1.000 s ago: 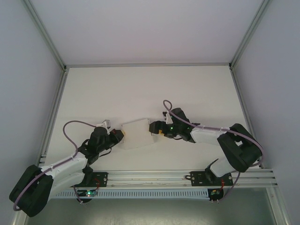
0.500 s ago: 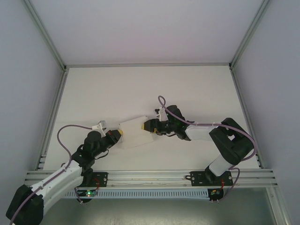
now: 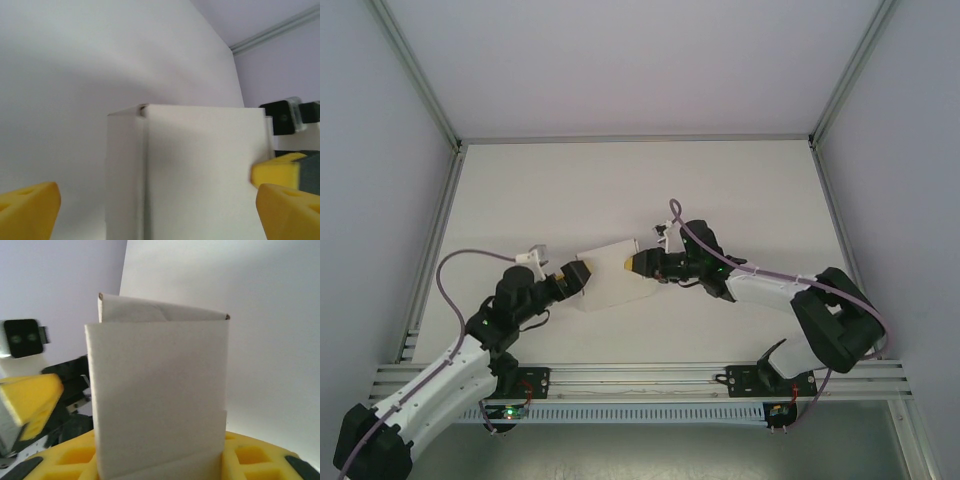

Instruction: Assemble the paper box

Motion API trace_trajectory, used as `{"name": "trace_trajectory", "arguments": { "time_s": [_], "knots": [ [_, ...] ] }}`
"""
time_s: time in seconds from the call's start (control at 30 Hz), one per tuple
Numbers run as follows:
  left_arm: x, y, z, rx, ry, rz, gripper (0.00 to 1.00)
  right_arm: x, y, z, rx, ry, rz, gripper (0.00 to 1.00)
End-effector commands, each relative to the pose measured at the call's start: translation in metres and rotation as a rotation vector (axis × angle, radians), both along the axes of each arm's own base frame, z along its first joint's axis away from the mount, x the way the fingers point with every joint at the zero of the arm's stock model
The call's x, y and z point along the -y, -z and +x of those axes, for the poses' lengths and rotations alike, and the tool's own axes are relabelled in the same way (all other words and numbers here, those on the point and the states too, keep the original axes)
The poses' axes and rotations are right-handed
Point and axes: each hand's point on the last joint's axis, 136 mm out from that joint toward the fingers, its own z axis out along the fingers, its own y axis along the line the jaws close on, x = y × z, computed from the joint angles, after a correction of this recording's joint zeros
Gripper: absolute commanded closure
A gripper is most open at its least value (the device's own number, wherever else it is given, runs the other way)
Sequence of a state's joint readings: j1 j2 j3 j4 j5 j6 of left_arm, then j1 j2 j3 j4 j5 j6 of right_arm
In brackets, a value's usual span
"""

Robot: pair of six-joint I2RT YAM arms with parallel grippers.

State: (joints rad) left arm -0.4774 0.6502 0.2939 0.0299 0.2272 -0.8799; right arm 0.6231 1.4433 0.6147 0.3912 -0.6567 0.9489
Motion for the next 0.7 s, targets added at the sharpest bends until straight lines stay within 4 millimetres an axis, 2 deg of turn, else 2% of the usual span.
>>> {"name": "trace_trajectory", "arguments": {
  "time_s": [0.0,0.03,0.2,0.37,0.47,0.57,0.67],
  "knots": [
    [0.028,-0.033,-0.005,0.228,0.264,0.187,0.00,0.024,0.008,0.008,-0.074,0.101,-0.045,0.62],
    [0.040,-0.039,-0.008,0.304,0.354,0.245,0.00,0.030,0.011,0.008,-0.114,0.122,-0.053,0.61],
    [0.070,-0.047,-0.011,0.558,0.537,0.628,0.00,0.060,0.016,0.008,-0.297,0.187,-0.101,0.61],
    [0.087,-0.027,-0.020,0.622,0.715,0.868,0.00,0.082,-0.001,0.007,-0.408,0.251,-0.051,0.58],
    [0.108,-0.021,-0.030,0.774,0.799,1.056,0.00,0.100,-0.004,0.005,-0.464,0.302,-0.067,0.59],
    [0.123,-0.019,-0.033,0.858,0.858,1.149,0.00,0.105,-0.009,-0.002,-0.532,0.305,-0.038,0.61],
    [0.133,-0.022,-0.022,0.897,0.821,1.203,0.00,0.102,-0.016,-0.006,-0.544,0.293,-0.018,0.62]
  ]
}}
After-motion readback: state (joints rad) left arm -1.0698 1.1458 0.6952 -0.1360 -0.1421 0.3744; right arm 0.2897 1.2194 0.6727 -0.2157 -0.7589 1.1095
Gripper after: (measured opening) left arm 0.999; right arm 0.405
